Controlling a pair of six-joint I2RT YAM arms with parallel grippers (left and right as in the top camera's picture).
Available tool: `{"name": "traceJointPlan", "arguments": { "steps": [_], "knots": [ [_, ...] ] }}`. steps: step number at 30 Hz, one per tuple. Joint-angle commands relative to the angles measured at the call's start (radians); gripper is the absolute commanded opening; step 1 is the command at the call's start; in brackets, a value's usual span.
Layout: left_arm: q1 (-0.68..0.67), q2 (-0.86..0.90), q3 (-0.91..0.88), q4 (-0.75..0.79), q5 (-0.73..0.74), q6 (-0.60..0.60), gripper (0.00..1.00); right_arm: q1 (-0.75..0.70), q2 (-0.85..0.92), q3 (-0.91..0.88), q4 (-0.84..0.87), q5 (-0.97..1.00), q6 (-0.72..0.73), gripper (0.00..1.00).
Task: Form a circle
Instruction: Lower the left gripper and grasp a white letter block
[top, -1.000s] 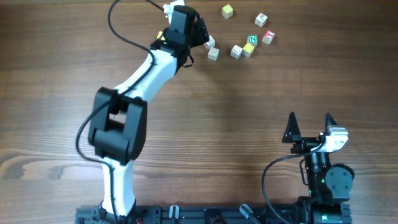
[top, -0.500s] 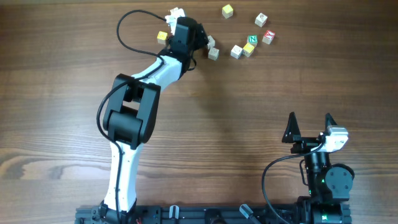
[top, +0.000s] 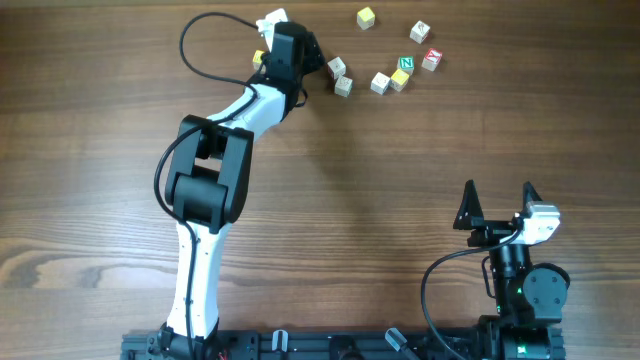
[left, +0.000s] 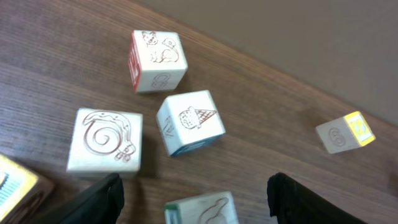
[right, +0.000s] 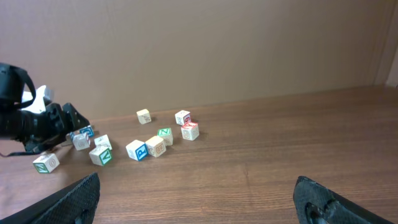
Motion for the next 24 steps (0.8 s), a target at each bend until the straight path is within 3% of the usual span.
{"name": "traceJointPlan", "arguments": {
  "steps": [1, 8, 15, 24],
  "knots": [
    [-0.008, 0.014, 0.058, -0.022, 0.005, 0.048, 0.77, 0.005, -0.008, -0.001, 0.002, -0.016, -0.014, 1.00],
    [-0.009, 0.014, 0.117, -0.138, 0.007, 0.167, 0.71, 0.005, -0.008, -0.001, 0.002, -0.016, -0.014, 1.00],
    [-0.017, 0.014, 0.222, -0.225, 0.004, 0.192, 0.79, 0.005, -0.008, -0.001, 0.002, -0.016, -0.014, 1.00],
    [-0.033, 0.082, 0.222, -0.262, 0.005, 0.192, 0.76, 0.005, -0.008, -0.001, 0.002, -0.016, -0.014, 1.00]
  ]
}}
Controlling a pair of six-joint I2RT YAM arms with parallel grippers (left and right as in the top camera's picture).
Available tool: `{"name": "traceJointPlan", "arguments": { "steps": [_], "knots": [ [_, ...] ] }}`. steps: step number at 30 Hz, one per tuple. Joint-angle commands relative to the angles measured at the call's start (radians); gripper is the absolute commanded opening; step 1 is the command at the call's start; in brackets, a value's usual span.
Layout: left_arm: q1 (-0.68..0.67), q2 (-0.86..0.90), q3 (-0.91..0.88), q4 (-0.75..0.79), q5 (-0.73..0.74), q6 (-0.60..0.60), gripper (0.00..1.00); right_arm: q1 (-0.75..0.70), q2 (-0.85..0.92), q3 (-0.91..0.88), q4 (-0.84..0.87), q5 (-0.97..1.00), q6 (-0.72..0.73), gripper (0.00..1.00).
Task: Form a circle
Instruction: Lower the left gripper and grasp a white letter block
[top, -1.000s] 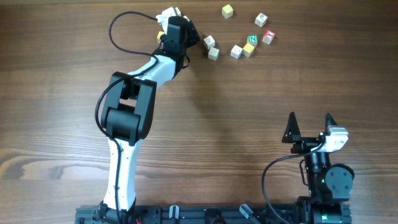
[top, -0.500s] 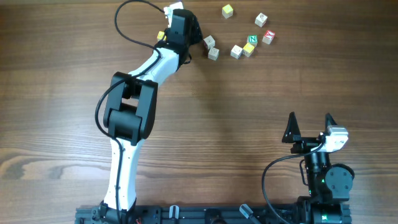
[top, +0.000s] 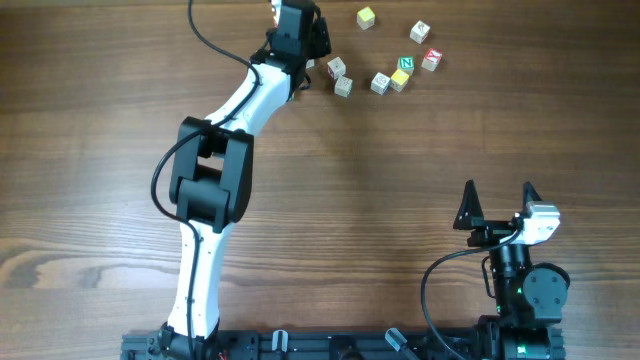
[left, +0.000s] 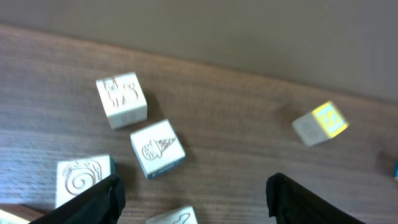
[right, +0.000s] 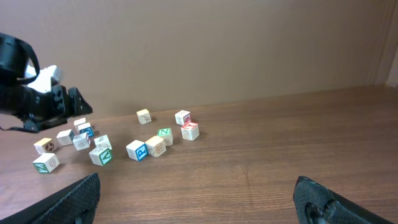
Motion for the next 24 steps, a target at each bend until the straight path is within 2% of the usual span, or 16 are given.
{"name": "traceJointPlan", "arguments": {
  "steps": [1, 5, 12, 18, 20, 24],
  "knots": [
    [-0.016, 0.071, 0.013, -0.022, 0.001, 0.016, 0.76, 0.005, -0.008, -0.001, 0.002, -0.016, -0.014, 1.00],
    [-0.017, 0.095, 0.013, -0.033, 0.000, 0.015, 0.75, 0.005, -0.008, -0.001, 0.002, -0.016, -0.014, 1.00],
    [-0.016, 0.096, 0.014, -0.037, -0.032, 0.016, 0.64, 0.005, -0.008, -0.001, 0.002, -0.016, -0.014, 1.00],
    [-0.016, 0.096, 0.022, -0.049, -0.033, 0.016, 0.45, 0.005, -0.008, -0.001, 0.002, -0.016, -0.014, 1.00],
    [-0.016, 0.094, 0.037, -0.068, -0.047, 0.016, 0.35, 0.005, -0.008, -0.001, 0.002, -0.016, -0.014, 1.00],
    [-0.016, 0.087, 0.076, -0.120, -0.077, 0.016, 0.32, 0.005, -0.008, -0.001, 0.002, -0.016, -0.014, 1.00]
  ]
}}
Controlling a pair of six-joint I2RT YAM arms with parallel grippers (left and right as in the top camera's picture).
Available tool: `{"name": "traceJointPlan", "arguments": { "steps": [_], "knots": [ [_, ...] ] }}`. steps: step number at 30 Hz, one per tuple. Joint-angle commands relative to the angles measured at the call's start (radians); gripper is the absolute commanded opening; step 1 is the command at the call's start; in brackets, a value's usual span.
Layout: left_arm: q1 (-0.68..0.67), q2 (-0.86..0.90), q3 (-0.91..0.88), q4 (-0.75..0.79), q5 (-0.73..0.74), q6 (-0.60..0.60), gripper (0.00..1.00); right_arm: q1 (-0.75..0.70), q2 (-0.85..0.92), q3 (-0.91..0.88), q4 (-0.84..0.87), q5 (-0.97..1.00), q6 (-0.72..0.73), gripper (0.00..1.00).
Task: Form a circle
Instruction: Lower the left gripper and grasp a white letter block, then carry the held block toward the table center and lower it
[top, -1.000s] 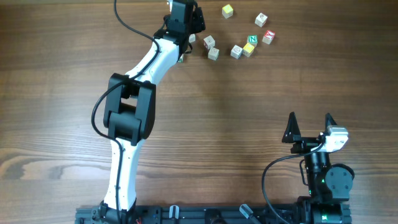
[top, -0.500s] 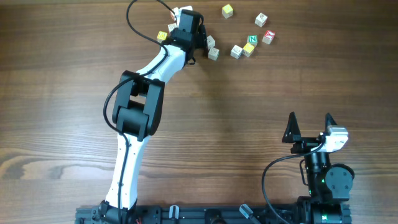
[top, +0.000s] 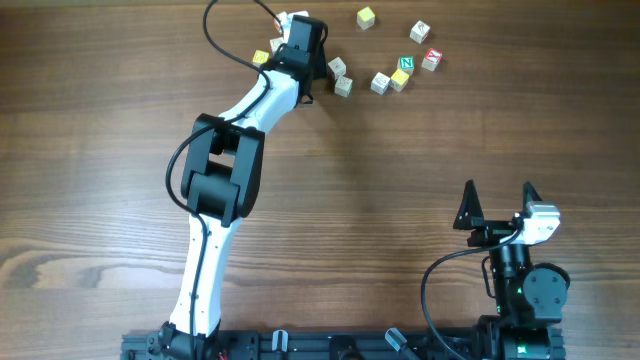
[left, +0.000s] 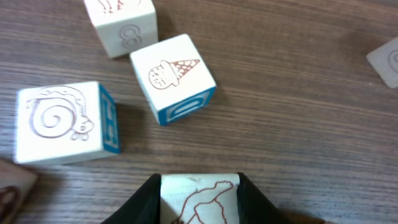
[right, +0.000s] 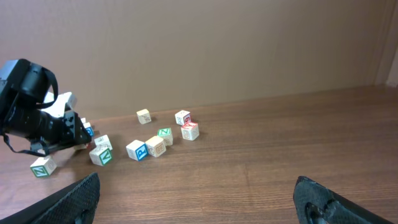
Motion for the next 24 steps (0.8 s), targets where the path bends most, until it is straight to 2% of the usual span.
{"name": "traceJointPlan", "arguments": {
  "steps": [1, 5, 12, 18, 24],
  "knots": [
    [0.000, -0.005, 0.071, -0.059, -0.040, 0.003, 0.31, 0.005, -0.008, -0.001, 0.002, -0.016, -0.014, 1.00],
    [0.000, -0.077, 0.080, -0.113, -0.058, 0.003, 0.30, 0.005, -0.008, -0.001, 0.002, -0.016, -0.014, 1.00],
    [0.000, -0.335, 0.080, -0.297, -0.068, 0.002, 0.27, 0.005, -0.008, -0.001, 0.002, -0.016, -0.014, 1.00],
    [0.000, -0.606, 0.080, -0.556, -0.073, -0.048, 0.21, 0.005, -0.008, -0.001, 0.002, -0.016, -0.014, 1.00],
    [-0.023, -0.830, 0.080, -0.890, -0.068, -0.193, 0.08, 0.005, -0.008, -0.001, 0.002, -0.016, -0.014, 1.00]
  ]
}}
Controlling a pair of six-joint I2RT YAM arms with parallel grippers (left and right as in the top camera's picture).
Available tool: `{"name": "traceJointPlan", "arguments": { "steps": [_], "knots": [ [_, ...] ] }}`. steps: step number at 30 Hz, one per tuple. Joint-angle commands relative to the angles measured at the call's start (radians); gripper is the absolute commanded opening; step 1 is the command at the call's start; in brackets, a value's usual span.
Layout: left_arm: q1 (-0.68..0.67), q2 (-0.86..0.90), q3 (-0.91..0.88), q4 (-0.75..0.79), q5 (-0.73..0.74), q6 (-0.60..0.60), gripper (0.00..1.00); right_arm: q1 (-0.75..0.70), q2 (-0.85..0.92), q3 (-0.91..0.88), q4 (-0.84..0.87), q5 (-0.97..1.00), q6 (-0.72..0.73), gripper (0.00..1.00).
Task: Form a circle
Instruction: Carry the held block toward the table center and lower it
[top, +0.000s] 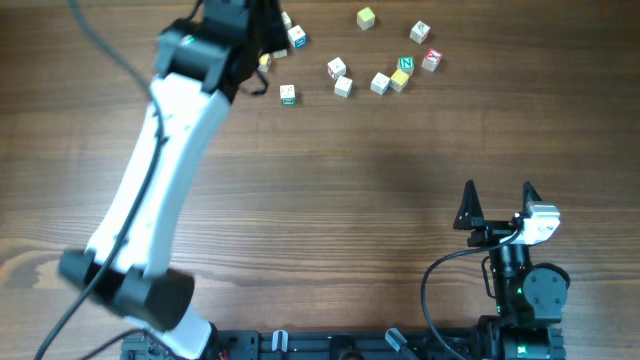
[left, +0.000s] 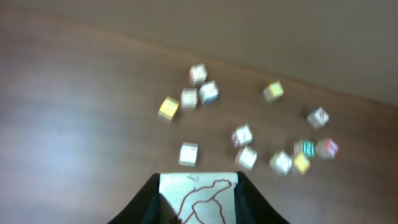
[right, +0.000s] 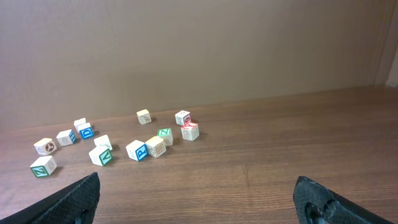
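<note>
My left gripper (left: 198, 184) is shut on a white block with a brown line drawing (left: 198, 200) and holds it high above the table. Far below it in the left wrist view lie the loose letter blocks: a cluster (left: 198, 93) at the back left, a single white one (left: 188, 154) nearer, and a curved run (left: 292, 158) to the right. Overhead, the raised left arm (top: 190, 70) covers the table's back left, and the blocks (top: 380, 83) spread along the far edge. My right gripper (right: 199, 205) rests open and empty at the front right.
A green-faced block (top: 287, 93) lies apart, nearest the middle of the wooden table (top: 380, 200). A yellow block (top: 366, 16) and a white one (top: 420, 33) sit at the far edge. The right arm's base (top: 525, 290) stands at the front right.
My left gripper was low among the blocks, shut on the drawn block at table level. Now it is high above the table with the block still in it. The right arm has not moved.
My left gripper was open low over the back-left blocks, the drawn block just at its fingertips. Then it was open, a little higher and farther back. Then it was shut on that block on the table, and now holds it high above the blocks.
</note>
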Motion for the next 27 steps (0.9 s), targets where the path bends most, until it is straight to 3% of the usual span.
{"name": "traceJointPlan", "arguments": {
  "steps": [1, 6, 10, 15, 19, 23, 27],
  "knots": [
    [-0.031, -0.119, 0.009, -0.177, -0.003, -0.128, 0.06, 0.005, -0.008, -0.001, 0.002, -0.016, -0.014, 1.00],
    [-0.080, -0.122, -0.014, -0.389, -0.002, -0.247, 0.04, 0.005, -0.008, -0.001, 0.002, -0.016, -0.014, 1.00],
    [-0.126, -0.112, -0.186, -0.354, -0.002, -0.348, 0.04, 0.005, -0.008, -0.001, 0.002, -0.016, -0.014, 1.00],
    [-0.201, -0.106, -0.558, -0.047, -0.001, -0.516, 0.04, 0.005, -0.008, -0.001, 0.002, -0.016, -0.014, 1.00],
    [-0.264, -0.100, -0.803, 0.276, -0.002, -0.547, 0.07, 0.005, -0.008, -0.001, 0.002, -0.016, -0.014, 1.00],
    [-0.298, -0.077, -0.933, 0.511, -0.002, -0.547, 0.11, 0.005, -0.008, -0.001, 0.002, -0.016, -0.014, 1.00],
    [-0.301, 0.006, -0.943, 0.555, -0.017, -0.586, 0.11, 0.005, -0.008, -0.001, 0.002, -0.016, -0.014, 1.00]
  ]
}}
